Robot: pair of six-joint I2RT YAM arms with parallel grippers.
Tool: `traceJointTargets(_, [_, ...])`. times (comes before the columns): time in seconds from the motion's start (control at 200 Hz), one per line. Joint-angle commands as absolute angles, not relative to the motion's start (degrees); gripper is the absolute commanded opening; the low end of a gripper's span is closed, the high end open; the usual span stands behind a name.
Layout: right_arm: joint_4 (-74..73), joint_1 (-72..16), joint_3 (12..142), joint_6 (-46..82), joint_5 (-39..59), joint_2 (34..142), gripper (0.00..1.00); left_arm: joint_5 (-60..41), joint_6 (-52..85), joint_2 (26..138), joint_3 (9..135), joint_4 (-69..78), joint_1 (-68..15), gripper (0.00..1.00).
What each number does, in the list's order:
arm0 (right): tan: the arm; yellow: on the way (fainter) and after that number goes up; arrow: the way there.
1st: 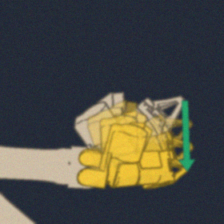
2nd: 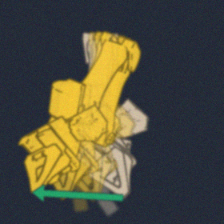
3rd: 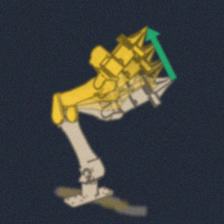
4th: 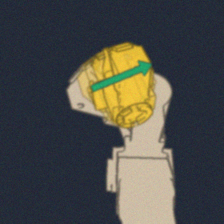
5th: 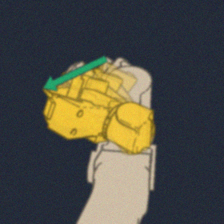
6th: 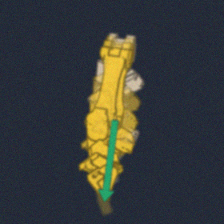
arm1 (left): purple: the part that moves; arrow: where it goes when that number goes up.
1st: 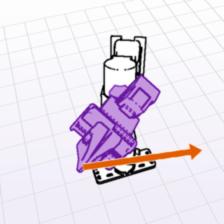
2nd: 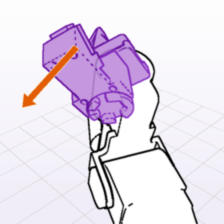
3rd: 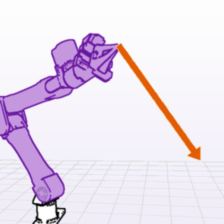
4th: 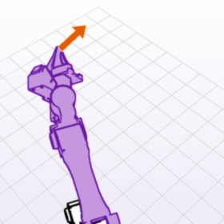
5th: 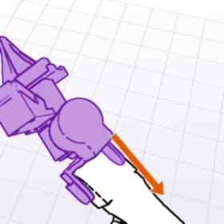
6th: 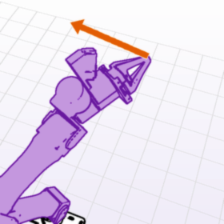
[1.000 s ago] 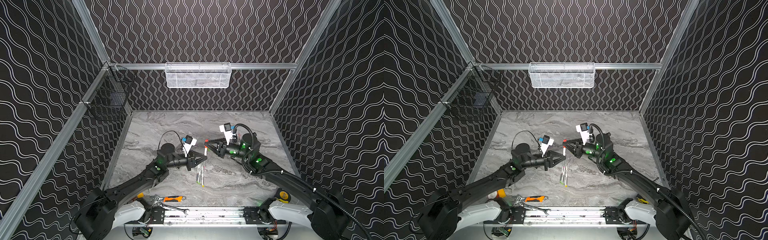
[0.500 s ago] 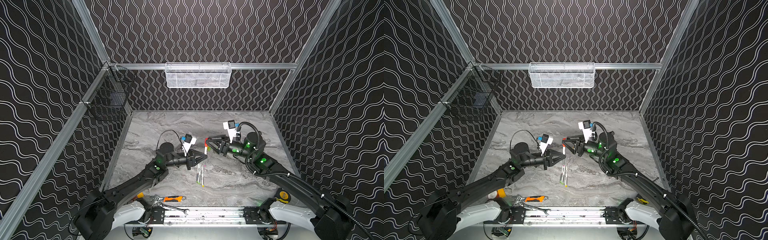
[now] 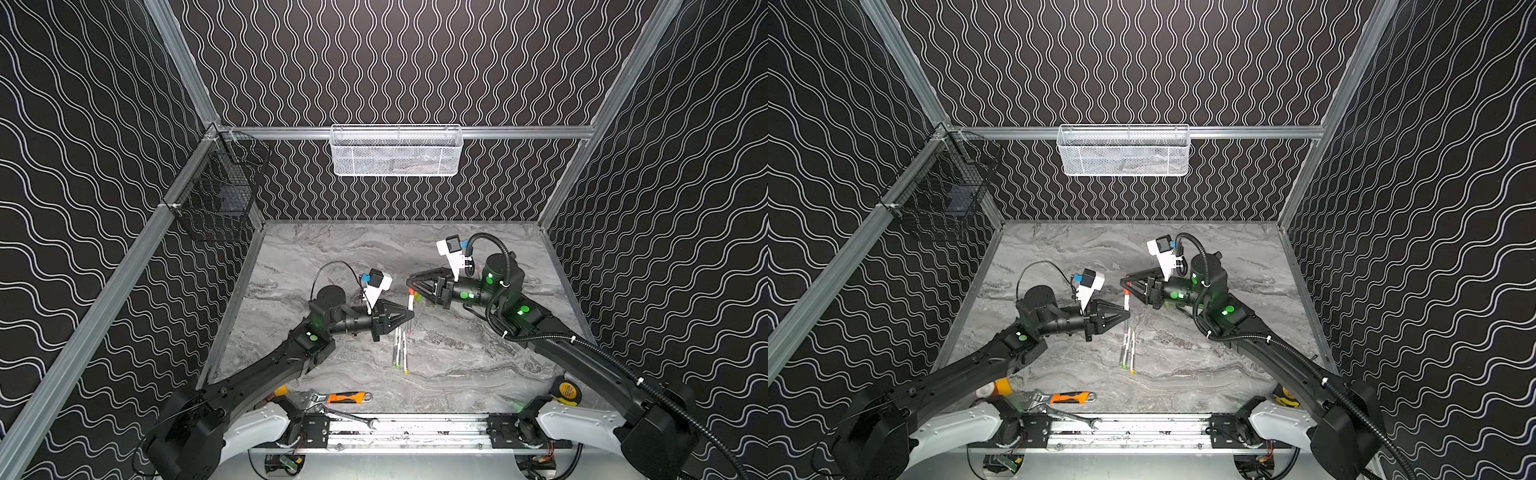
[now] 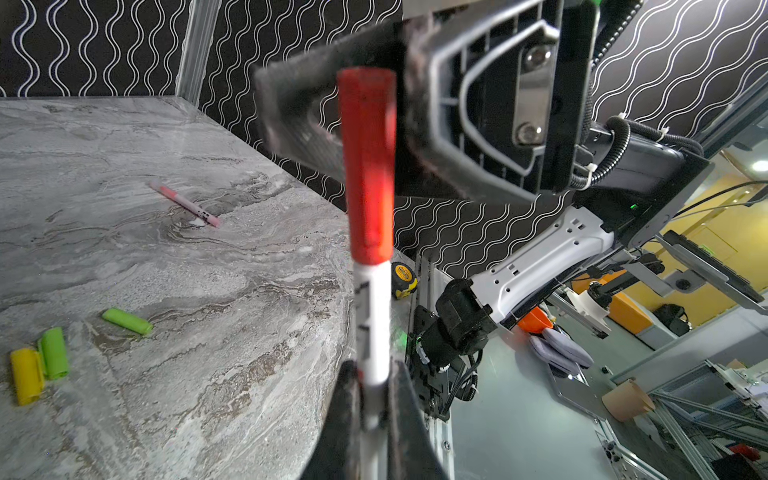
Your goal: Insert the pens into the pen caps
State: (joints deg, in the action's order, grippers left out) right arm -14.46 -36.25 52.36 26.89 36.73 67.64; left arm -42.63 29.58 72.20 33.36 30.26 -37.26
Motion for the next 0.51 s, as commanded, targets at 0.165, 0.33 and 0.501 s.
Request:
traceJointTargets(0.165, [-14.48, -36.25, 52.09, 26.23, 38.80, 67.86, 0.18, -42.93, 28.28, 72.36, 33.92, 31.35, -37.31, 0.00])
traceJointTargets(0.33, [-13.96, -36.38, 51.33, 26.78, 39.78, 67.76, 0.09, -41.85, 27.82, 71.59, 34.55, 31.43, -37.27, 0.00])
traceJointTargets(0.501, [-11.87, -36.91, 50.72, 27.07, 40.19, 67.17, 0.00, -39.63, 25.92, 70.03, 34.99, 33.45, -37.27, 0.00])
